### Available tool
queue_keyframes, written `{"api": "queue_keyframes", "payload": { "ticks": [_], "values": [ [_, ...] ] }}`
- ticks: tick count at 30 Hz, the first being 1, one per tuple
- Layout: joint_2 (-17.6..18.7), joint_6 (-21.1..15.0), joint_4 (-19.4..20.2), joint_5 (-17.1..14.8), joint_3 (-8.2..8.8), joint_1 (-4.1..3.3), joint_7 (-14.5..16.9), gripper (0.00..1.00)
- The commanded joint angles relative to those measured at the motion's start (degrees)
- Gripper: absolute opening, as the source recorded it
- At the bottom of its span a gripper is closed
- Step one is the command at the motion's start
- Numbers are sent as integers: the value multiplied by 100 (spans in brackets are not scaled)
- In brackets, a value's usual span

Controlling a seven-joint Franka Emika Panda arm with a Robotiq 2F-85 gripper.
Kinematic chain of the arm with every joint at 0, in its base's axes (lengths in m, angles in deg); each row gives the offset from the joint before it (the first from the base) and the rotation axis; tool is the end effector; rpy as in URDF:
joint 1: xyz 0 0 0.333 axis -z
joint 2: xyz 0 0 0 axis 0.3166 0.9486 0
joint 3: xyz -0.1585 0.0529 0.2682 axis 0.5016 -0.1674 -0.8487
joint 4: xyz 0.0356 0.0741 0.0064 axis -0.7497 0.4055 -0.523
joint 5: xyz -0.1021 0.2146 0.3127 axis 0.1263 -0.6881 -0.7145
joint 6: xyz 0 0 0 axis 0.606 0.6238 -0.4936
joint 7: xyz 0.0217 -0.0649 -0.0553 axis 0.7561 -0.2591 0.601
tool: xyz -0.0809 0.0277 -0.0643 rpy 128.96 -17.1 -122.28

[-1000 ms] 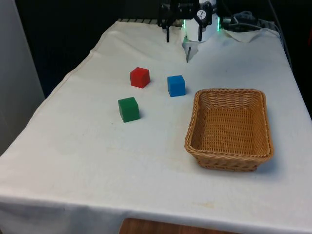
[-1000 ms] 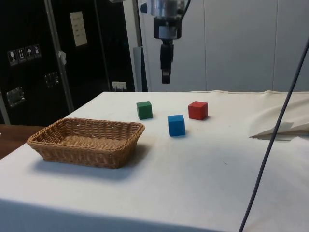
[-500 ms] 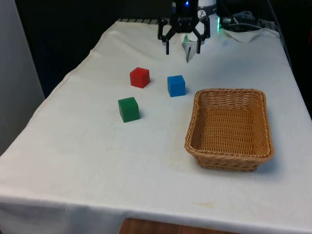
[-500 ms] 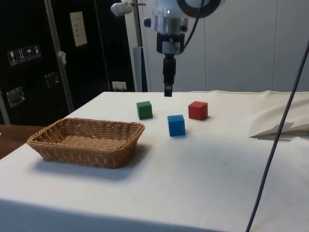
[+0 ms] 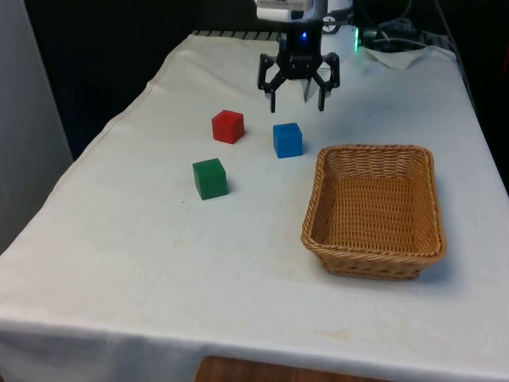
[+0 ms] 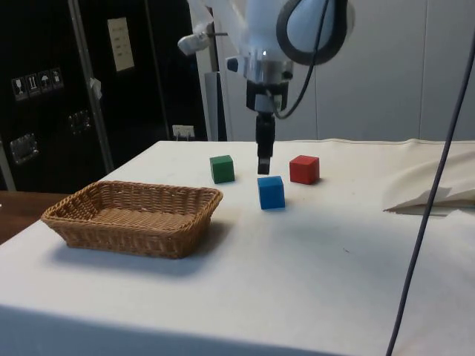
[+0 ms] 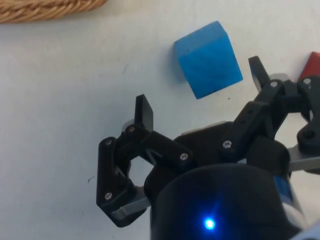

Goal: Pick up the blue cube and place it into the basket.

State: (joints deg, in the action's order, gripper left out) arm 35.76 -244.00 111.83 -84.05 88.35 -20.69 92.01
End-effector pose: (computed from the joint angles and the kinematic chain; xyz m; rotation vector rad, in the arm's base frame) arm 0.4486 -0.0341 0.2423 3.0449 0.4427 0.2303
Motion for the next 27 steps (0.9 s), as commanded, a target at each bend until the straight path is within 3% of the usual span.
{"api": "queue_keyframes", "payload": {
  "ticks": [1, 3, 4, 8, 11, 16, 27],
  "values": [
    [74, -160, 23, 63, 34, 11, 6, 100],
    [189, -304, 40, 69, 63, 11, 34, 100],
    [160, -183, 17, 0, 40, 0, 52, 100],
    [407, -550, 52, 63, 103, 17, 97, 100],
    [464, -544, 40, 0, 74, 23, 120, 100],
    [676, -877, 52, 34, 138, 17, 166, 100],
    [739, -928, 40, 0, 109, 23, 172, 100]
  ]
}}
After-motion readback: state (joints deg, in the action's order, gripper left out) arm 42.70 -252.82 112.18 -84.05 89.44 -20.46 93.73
